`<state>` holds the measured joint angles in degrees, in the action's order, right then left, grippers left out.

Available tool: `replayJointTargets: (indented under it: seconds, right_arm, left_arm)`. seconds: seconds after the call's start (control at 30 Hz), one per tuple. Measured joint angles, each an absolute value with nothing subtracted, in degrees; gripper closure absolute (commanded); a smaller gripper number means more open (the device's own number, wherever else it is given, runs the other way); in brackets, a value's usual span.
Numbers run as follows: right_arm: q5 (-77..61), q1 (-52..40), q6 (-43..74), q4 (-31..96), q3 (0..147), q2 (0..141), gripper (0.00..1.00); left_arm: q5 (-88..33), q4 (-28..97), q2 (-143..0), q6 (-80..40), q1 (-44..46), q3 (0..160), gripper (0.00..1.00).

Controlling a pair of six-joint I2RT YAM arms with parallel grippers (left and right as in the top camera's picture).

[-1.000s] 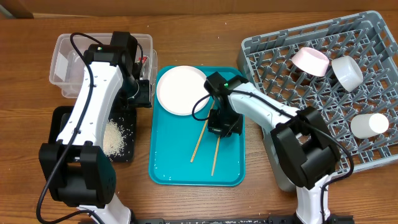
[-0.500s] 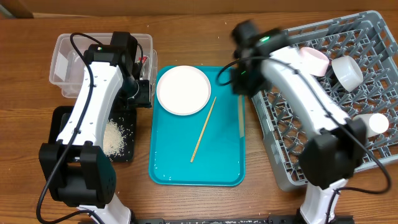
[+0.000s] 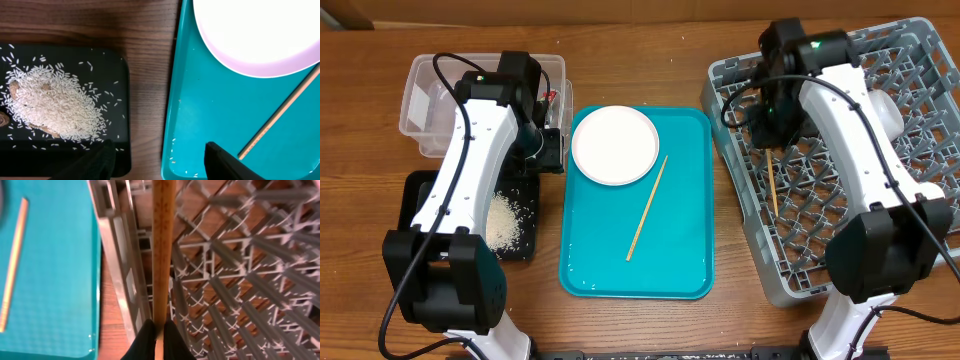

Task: Sort waste into correct bins and load items into the dishwasher
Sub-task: 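Lift the chopstick with the right gripper and carry it to the rack, then lower the chopstick into the rack slots and open the right gripper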

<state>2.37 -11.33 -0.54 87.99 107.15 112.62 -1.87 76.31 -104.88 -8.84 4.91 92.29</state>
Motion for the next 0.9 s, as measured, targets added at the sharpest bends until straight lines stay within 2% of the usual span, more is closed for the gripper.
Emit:
replayJointTargets:
  seconds: [0.3, 0.37, 0.4, 0.47, 0.7, 0.9]
  right_arm:
    - [2.42, -11.33, -1.52, 83.07, 96.97, 112.62, 0.95]
    - [2.42, -11.33, -1.50, 82.76, 96.71, 112.62, 0.87]
    - [2.42, -11.35, -1.56, 82.46, 96.71, 112.62, 0.75]
    - [2.37, -11.35, -1.30, 82.11, 96.71, 112.62, 0.67]
    - [1.23, -11.33, -1.74, 82.08, 96.71, 112.62, 0.67]
    - [-2.61, -11.35, -1.63, 83.74, 96.71, 112.62, 0.76]
  left_arm:
    - [-1.87, 76.29, -104.88, -8.84, 4.91, 92.29, 0.41]
    - [-1.87, 76.29, -104.88, -8.84, 4.91, 92.29, 0.41]
    - [-1.87, 76.29, -104.88, -8.84, 4.91, 92.29, 0.41]
    - [-1.87, 76.29, -104.88, -8.84, 4.91, 92.29, 0.41]
    - [-1.91, 76.29, -104.88, -8.84, 4.91, 92.29, 0.41]
    - [-1.91, 76.29, -104.88, -8.84, 4.91, 92.29, 0.41]
